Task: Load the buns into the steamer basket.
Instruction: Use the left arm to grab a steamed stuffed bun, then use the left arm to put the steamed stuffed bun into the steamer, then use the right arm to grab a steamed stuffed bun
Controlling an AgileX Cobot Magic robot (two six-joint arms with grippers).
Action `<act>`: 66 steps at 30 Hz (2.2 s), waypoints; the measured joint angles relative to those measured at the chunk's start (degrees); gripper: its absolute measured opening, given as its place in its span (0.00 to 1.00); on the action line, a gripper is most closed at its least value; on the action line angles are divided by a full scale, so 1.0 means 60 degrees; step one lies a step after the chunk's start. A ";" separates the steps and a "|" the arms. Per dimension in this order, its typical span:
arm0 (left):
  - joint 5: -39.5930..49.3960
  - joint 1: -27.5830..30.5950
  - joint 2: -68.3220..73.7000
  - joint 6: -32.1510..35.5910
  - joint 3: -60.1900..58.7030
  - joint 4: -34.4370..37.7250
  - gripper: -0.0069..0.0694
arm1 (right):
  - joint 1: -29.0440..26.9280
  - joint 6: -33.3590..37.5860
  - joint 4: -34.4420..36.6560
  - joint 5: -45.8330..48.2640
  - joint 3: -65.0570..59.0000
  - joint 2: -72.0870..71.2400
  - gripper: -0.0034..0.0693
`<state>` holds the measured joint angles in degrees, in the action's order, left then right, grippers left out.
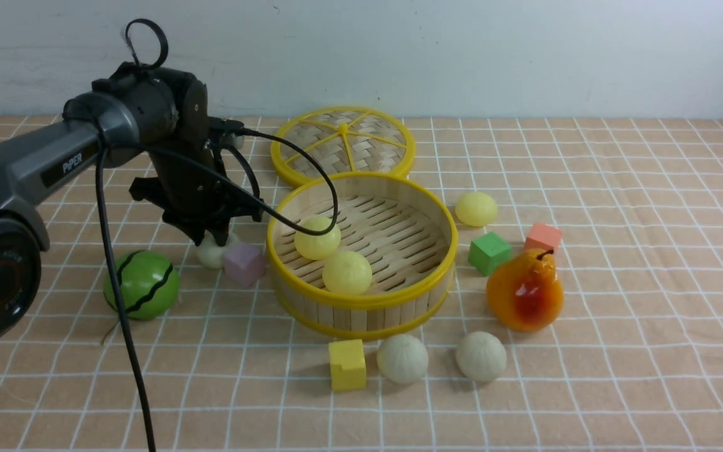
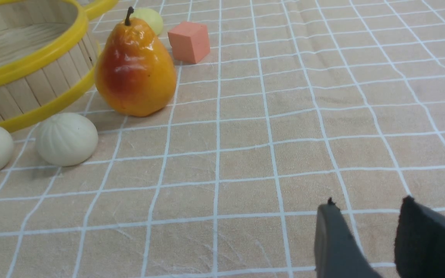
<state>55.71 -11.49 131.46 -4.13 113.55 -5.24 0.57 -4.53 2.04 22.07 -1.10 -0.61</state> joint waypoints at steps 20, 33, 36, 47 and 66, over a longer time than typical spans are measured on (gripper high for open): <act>0.0337 -0.0859 -0.2002 0.0625 0.0130 0.1872 0.08 | 0.0000 0.0000 0.0000 0.0000 0.0000 0.0000 0.38; -0.2795 -0.1682 0.0138 0.0897 0.0887 0.2222 0.14 | 0.0000 0.0000 0.0000 0.0000 0.0000 0.0000 0.38; -0.2917 -0.1674 0.0465 0.0908 0.0937 0.2190 0.25 | 0.0000 0.0000 0.0000 0.0000 0.0000 0.0000 0.38; -0.1266 -0.1674 -0.0683 0.0882 0.0999 0.2159 0.73 | 0.0000 0.0000 0.0000 0.0000 0.0000 0.0000 0.38; 0.0413 -0.1674 -0.8601 0.0688 -0.3318 0.2620 0.07 | 0.0000 0.0000 0.0000 0.0000 0.0000 0.0000 0.38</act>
<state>58.19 -21.53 79.85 0.00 93.64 10.48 0.57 -4.53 2.04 22.07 -1.10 -0.61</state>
